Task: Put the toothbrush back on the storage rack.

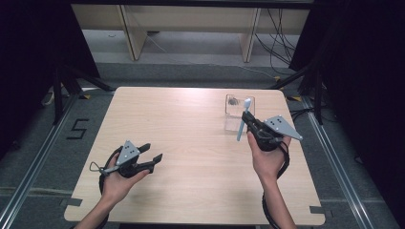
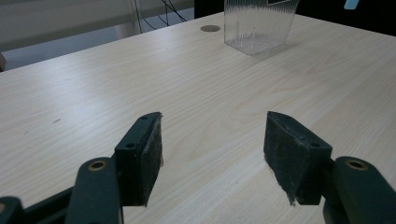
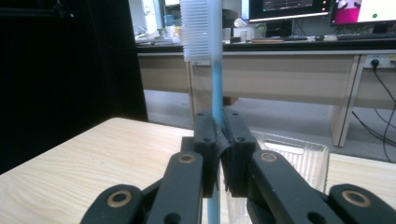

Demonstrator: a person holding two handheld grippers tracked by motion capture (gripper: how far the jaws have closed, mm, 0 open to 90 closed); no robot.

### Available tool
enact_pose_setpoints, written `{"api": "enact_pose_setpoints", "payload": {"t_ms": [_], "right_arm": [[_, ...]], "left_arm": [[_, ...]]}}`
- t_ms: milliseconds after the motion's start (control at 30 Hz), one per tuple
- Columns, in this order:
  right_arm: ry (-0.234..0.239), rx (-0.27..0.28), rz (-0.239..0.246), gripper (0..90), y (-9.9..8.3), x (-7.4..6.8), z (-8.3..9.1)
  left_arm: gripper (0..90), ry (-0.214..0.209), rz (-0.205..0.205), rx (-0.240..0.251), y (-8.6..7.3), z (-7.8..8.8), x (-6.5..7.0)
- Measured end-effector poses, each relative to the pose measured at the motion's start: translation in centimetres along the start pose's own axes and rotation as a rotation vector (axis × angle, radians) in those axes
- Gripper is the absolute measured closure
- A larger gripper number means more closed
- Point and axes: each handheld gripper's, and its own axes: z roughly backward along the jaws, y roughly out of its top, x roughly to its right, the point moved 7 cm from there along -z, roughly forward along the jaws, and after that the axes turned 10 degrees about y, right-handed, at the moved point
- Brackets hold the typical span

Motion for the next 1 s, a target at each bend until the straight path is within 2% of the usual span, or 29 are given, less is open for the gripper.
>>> {"api": "enact_pose_setpoints", "payload": {"t_ms": [33, 67, 100, 133, 167, 200, 233, 267, 333, 500, 533, 600, 633, 700, 767, 800, 833, 867, 1000], "right_arm": [[0.0, -0.016, -0.012, 86.0, -0.1, 0.0, 0.0], [-0.001, -0.003, -0.003, 86.0, 0.1, 0.3, -0.1], [-0.012, -0.004, -0.022, 86.0, 0.0, 0.3, -0.1], [-0.014, -0.014, -0.003, 86.0, 0.1, 0.5, -0.2], [-0.014, -0.001, 0.007, 86.0, 0.2, 0.7, -0.3], [-0.024, -0.014, -0.023, 86.0, 0.1, 0.7, -0.2], [-0.025, -0.01, 0.004, 86.0, 0.2, 1.0, -0.3], [-0.022, 0.0, -0.003, 86.0, 0.2, 1.0, -0.5], [-0.034, -0.016, 0.01, 86.0, 0.2, 1.4, -0.5], [-0.056, 0.001, 0.01, 86.0, 0.3, 2.3, -0.8], [-0.058, -0.008, -0.008, 86.0, 0.2, 2.4, -0.9], [-0.066, -0.011, -0.01, 85.9, 0.1, 2.7, -1.0], [-0.068, -0.006, 0.005, 86.0, 0.1, 2.9, -1.1], [-0.066, -0.003, -0.011, 85.9, 0.1, 3.0, -1.3], [-0.08, -0.001, -0.001, 85.9, 0.2, 3.4, -1.4], [-0.07, 0.003, -0.003, 85.9, 0.3, 3.4, -1.5], [-0.086, -0.002, -0.011, 85.9, 0.3, 3.5, -1.5], [-0.083, 0.002, 0.013, 85.9, 0.5, 3.8, -1.5], [-0.094, 0.01, 0.012, 85.9, 1.1, 4.2, -1.7]], "left_arm": [[36.8, -0.001, 0.002, -0.001, 0.0, 0.0, 0.0], [36.8, -0.001, 0.004, -0.001, -0.1, 0.0, 0.0], [36.8, -0.008, 0.008, 0.009, -0.1, -0.1, 0.1], [36.8, -0.008, 0.009, 0.009, -0.1, -0.2, 0.1], [36.7, 0.0, 0.007, -0.002, -0.2, -0.1, 0.0], [36.7, -0.001, 0.008, 0.002, -0.2, -0.1, 0.0], [36.7, 0.0, 0.007, 0.002, -0.2, -0.1, 0.0], [36.7, 0.0, 0.006, 0.0, -0.2, -0.1, 0.0], [36.7, 0.002, 0.008, -0.001, -0.2, -0.1, -0.1], [36.6, 0.006, 0.012, 0.0, -0.2, -0.1, -0.2], [36.6, 0.004, 0.016, 0.003, -0.3, -0.2, -0.2], [36.5, 0.001, 0.017, 0.003, -0.4, -0.3, -0.2], [36.6, -0.005, 0.019, 0.008, -0.4, -0.4, -0.2], [36.5, 0.002, 0.018, -0.002, -0.5, -0.3, -0.2], [36.5, 0.001, 0.018, -0.003, -0.5, -0.3, -0.1], [36.5, 0.001, 0.021, -0.002, -0.5, -0.3, -0.1], [36.5, 0.001, 0.021, -0.001, -0.5, -0.3, -0.1], [36.5, 0.002, 0.021, 0.0, -0.5, -0.3, -0.1], [36.5, 0.002, 0.022, 0.001, -0.5, -0.3, -0.1]]}}
